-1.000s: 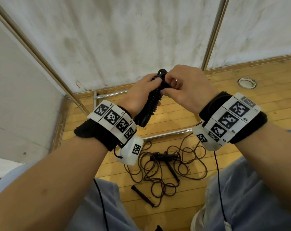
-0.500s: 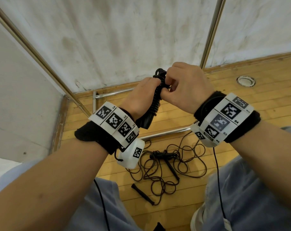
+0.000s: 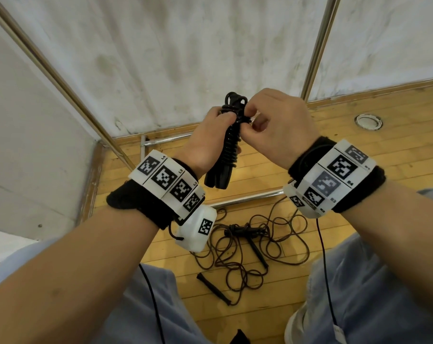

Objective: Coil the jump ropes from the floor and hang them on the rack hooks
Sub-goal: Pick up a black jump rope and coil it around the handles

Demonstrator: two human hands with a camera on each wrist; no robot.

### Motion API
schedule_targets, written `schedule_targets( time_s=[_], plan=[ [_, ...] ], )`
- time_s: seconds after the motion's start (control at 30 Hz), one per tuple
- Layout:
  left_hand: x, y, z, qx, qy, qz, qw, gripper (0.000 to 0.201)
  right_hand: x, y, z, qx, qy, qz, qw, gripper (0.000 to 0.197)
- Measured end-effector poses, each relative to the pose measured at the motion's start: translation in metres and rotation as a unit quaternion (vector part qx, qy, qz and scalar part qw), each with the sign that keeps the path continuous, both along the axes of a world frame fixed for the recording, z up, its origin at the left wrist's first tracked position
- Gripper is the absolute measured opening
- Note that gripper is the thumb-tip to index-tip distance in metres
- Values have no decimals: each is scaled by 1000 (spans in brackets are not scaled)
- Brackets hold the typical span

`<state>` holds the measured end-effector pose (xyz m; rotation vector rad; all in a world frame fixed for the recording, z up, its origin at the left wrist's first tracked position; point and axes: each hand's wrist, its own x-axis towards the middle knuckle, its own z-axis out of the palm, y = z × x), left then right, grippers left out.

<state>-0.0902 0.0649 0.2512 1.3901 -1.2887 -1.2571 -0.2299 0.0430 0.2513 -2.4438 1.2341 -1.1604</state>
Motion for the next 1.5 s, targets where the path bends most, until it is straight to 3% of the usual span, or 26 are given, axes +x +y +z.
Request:
schedule_targets(
  time_s=[0.17, 0.37, 0.5, 0.63, 0.87, 1.03, 1.2, 1.37, 1.5],
  plan=[
    [4, 1, 3, -41, -33, 11, 999, 16, -3, -3, 5, 134, -116, 11, 984, 9],
    [5, 4, 2, -60, -97, -16, 993, 21, -6, -5, 8, 193, -114, -11, 974, 10],
    [6, 5, 5, -39, -135, -20, 990, 18, -9, -4, 10, 94, 22, 0, 995, 16],
    [7, 5, 3, -32, -177, -30, 983, 19, -7, -5, 5, 57, 159, 21, 985, 25],
    [12, 1, 2, -37, -273, -48, 960, 30, 1, -6, -3, 39, 210, 11, 977, 24],
    [10, 0, 2, -24, -174, -21, 984, 34, -3, -9, 0, 75, 92, -8, 993, 19],
    [8, -3, 5, -45, -143, -22, 988, 30, -4, -13, 4, 157, -36, -14, 987, 9],
    [5, 0, 6, -71, -87, -16, 994, 25, -8, -20, 0, 275, -224, -30, 935, 10],
    [4, -1, 3, -46, -80, -5, 996, 15, -5, -21, -5, 315, -277, 12, 907, 9]
  ],
)
